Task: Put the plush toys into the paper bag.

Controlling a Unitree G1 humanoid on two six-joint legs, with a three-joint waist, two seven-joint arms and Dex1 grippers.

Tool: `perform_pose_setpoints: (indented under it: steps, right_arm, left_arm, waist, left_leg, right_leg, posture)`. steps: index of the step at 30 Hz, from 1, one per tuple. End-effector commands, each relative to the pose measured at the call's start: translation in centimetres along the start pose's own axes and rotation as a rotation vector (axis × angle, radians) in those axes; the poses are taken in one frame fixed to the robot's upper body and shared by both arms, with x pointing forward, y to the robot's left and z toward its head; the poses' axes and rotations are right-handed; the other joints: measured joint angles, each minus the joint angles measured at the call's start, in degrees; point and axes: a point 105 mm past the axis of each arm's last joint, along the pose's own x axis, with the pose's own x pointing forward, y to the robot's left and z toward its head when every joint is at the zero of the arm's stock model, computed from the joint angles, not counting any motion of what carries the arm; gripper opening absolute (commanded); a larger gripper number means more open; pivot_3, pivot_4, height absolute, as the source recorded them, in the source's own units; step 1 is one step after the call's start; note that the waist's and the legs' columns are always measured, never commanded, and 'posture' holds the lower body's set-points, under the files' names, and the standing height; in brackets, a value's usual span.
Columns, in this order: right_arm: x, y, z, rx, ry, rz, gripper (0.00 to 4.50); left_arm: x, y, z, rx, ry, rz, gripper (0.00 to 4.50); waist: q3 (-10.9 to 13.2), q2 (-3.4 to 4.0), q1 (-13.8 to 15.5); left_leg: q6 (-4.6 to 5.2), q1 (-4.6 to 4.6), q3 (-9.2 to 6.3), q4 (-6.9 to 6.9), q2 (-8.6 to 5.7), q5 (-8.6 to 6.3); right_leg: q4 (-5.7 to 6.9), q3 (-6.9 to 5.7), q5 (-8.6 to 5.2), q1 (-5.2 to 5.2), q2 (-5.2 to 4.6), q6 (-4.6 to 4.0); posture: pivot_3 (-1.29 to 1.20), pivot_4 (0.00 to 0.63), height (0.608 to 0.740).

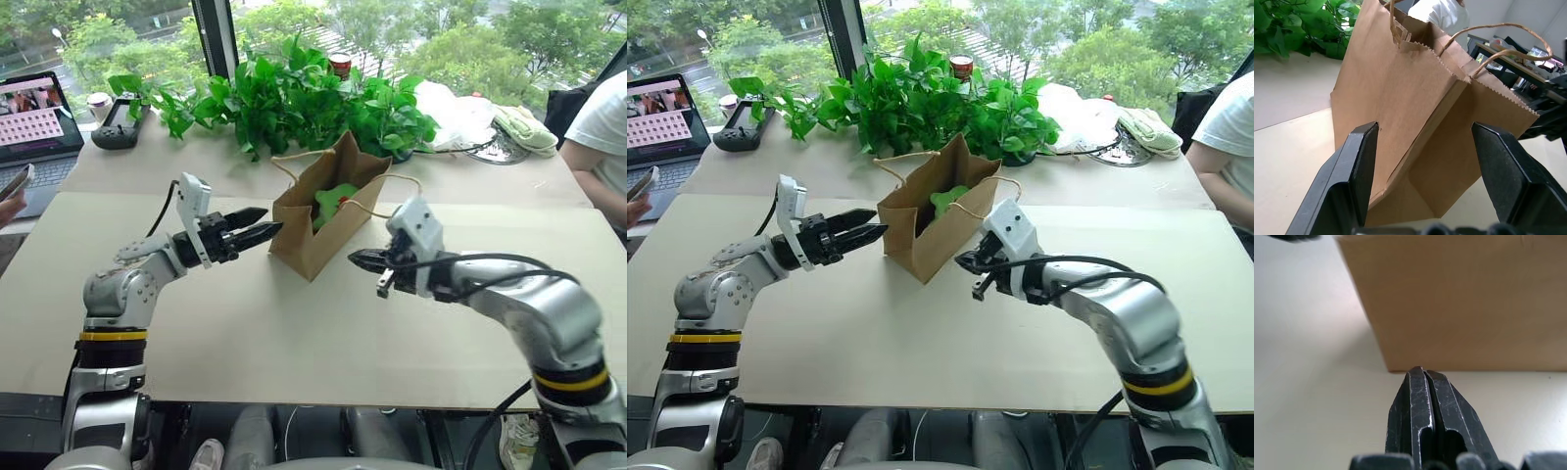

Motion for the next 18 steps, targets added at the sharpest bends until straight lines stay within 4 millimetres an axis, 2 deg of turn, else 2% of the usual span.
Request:
perform_pose_setpoints:
  steps: [1, 9, 16, 17, 18]
  right_arm:
    - [0.3, -1.2, 2.1, -0.055, -0.069, -0.075, 0.01]
    - [2.2, -1.2, 4.7, -0.051, -0.125, -0.101, 0.01]
    - [3.1, -1.0, 5.7, -0.032, -0.153, -0.105, 0.01]
    - [3.2, -0.9, 5.8, -0.030, -0.154, -0.101, 0.00]
    - [3.2, -0.8, 5.7, -0.030, -0.152, -0.100, 0.00]
  left_arm:
    - [0.2, -0.1, 0.8, 0.077, 0.007, -0.023, 3.25]
    - [0.7, -1.5, 0.1, 0.150, 0.073, -0.101, 3.25]
    - [0.9, -1.7, 0.2, 0.184, 0.071, -0.083, 3.25]
    - [0.9, -1.7, 0.3, 0.186, 0.070, -0.078, 3.72]
    - [0.8, -1.7, 0.3, 0.193, 0.072, -0.076, 3.85]
  waist:
    - [0.0, 0.00, 0.0]
    - [0.0, 0.01, -0.1]
    - [0.0, 0.01, 0.0]
    - [0.0, 0.01, 0.0]
    - [0.0, 0.01, 0.0]
  left_leg:
    - [0.00, -0.01, 0.00, 0.00, 0.00, 0.00]
    - [0.00, 0.00, 0.01, 0.00, 0.02, 0.00]
    - [0.00, -0.01, 0.01, 0.00, 0.02, 0.00]
    - [0.00, -0.02, 0.01, 0.00, 0.02, 0.00]
    - [0.00, -0.02, 0.01, 0.00, 0.02, 0.00]
  right_leg:
    - [0.00, 0.00, 0.00, 0.00, 0.00, 0.00]
    - [0.02, -0.02, 0.00, 0.01, 0.02, 0.00]
    - [0.02, -0.02, 0.00, 0.00, 0.01, 0.00]
    - [0.03, -0.02, 0.00, 0.00, 0.01, 0.00]
    - [0.03, -0.02, 0.00, 0.00, 0.01, 0.00]
  posture:
    - [0.00, 0.150, 0.740]
    - [0.00, 0.150, 0.740]
    - [0.00, 0.150, 0.740]
    - [0.00, 0.150, 0.740]
    - [0.00, 0.150, 0.740]
